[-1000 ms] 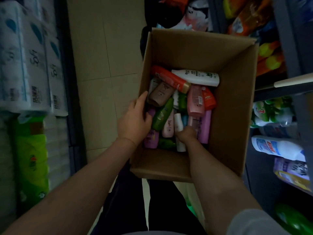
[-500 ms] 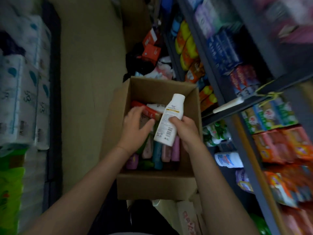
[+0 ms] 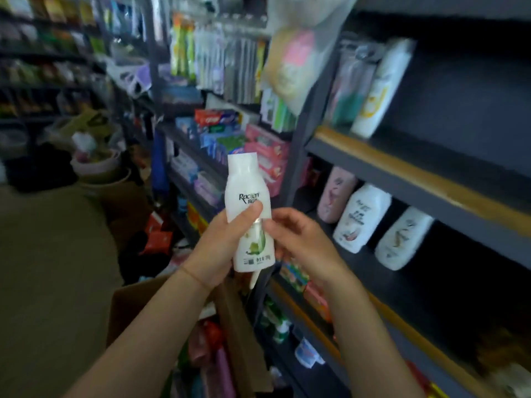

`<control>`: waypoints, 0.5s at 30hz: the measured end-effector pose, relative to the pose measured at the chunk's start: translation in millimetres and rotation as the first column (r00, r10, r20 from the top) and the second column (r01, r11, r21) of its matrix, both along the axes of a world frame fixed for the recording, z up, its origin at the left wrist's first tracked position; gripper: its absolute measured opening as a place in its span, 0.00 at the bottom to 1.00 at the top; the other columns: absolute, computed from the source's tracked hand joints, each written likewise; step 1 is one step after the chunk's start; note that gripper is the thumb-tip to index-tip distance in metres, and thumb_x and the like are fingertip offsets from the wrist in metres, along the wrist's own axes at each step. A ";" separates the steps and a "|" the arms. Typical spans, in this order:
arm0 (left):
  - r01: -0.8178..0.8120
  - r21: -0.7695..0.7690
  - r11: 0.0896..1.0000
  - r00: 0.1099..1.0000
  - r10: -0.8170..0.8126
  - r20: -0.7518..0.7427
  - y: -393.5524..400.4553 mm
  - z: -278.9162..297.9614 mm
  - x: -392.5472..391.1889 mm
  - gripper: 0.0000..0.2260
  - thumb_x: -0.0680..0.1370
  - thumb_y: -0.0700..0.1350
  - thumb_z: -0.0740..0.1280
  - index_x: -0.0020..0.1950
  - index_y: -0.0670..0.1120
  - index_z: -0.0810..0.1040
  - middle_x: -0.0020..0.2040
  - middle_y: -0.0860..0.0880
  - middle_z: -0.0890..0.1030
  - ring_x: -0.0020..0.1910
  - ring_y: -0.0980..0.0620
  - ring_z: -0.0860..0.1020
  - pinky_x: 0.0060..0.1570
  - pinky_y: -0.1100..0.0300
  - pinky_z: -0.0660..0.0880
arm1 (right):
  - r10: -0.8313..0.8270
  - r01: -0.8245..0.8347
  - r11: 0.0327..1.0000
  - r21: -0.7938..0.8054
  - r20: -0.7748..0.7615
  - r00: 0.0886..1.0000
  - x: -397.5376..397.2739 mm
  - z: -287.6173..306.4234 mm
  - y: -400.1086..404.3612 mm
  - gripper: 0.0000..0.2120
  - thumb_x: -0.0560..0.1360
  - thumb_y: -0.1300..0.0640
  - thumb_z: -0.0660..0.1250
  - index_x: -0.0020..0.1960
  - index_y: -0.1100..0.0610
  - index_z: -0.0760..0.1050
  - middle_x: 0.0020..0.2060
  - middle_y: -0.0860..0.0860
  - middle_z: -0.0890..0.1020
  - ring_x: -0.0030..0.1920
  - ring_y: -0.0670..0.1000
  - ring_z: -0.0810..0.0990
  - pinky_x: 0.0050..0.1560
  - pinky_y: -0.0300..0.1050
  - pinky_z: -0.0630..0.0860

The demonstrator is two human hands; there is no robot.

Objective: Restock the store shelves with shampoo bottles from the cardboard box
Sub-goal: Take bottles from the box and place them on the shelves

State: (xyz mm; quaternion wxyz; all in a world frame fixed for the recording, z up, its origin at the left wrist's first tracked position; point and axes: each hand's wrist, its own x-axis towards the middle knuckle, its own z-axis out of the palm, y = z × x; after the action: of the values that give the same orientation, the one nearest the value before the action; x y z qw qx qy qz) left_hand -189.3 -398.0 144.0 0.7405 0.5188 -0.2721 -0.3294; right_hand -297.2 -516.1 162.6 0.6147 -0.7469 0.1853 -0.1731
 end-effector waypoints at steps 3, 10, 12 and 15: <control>0.092 -0.017 0.996 0.975 -0.087 0.205 -28.2 46.4 -27.9 0.18 0.71 0.55 0.69 0.58 0.50 0.81 0.50 0.46 0.86 0.48 0.48 0.85 0.44 0.55 0.82 | -0.036 0.046 0.995 -0.091 0.102 0.994 -33.1 35.6 -13.9 0.15 0.72 0.57 0.75 0.58 0.52 0.77 0.46 0.47 0.85 0.44 0.44 0.84 0.42 0.36 0.78; 0.211 0.040 0.977 0.888 -0.208 0.410 -105.9 113.8 -52.8 0.35 0.68 0.78 0.60 0.68 0.58 0.75 0.64 0.52 0.81 0.63 0.53 0.79 0.64 0.49 0.74 | -0.282 0.363 0.889 -0.280 0.291 0.914 -95.4 95.2 -54.7 0.19 0.69 0.61 0.78 0.57 0.51 0.78 0.49 0.46 0.85 0.50 0.46 0.84 0.51 0.49 0.82; 0.156 0.077 0.985 0.881 -0.174 0.439 -132.1 123.0 -48.6 0.36 0.70 0.77 0.58 0.70 0.57 0.74 0.68 0.54 0.78 0.68 0.53 0.75 0.71 0.48 0.67 | -0.388 0.502 0.785 -0.364 0.343 0.856 -110.4 111.6 -64.8 0.19 0.69 0.59 0.77 0.56 0.48 0.76 0.48 0.41 0.84 0.49 0.38 0.82 0.49 0.36 0.79; 0.030 0.104 0.994 0.763 -0.090 0.640 -159.7 126.3 -41.7 0.22 0.82 0.57 0.59 0.76 0.52 0.68 0.70 0.56 0.68 0.71 0.57 0.66 0.73 0.57 0.60 | -0.488 0.645 0.632 -0.429 0.426 0.762 -122.5 132.6 -75.9 0.21 0.70 0.57 0.77 0.60 0.48 0.75 0.50 0.37 0.81 0.51 0.36 0.79 0.51 0.29 0.74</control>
State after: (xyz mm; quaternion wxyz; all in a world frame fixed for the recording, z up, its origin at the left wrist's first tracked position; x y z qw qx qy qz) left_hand -231.0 -557.7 270.3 0.5680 0.6231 -0.5112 -0.1667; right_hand -419.7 -592.0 295.2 0.3040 -0.7620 0.2690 -0.5046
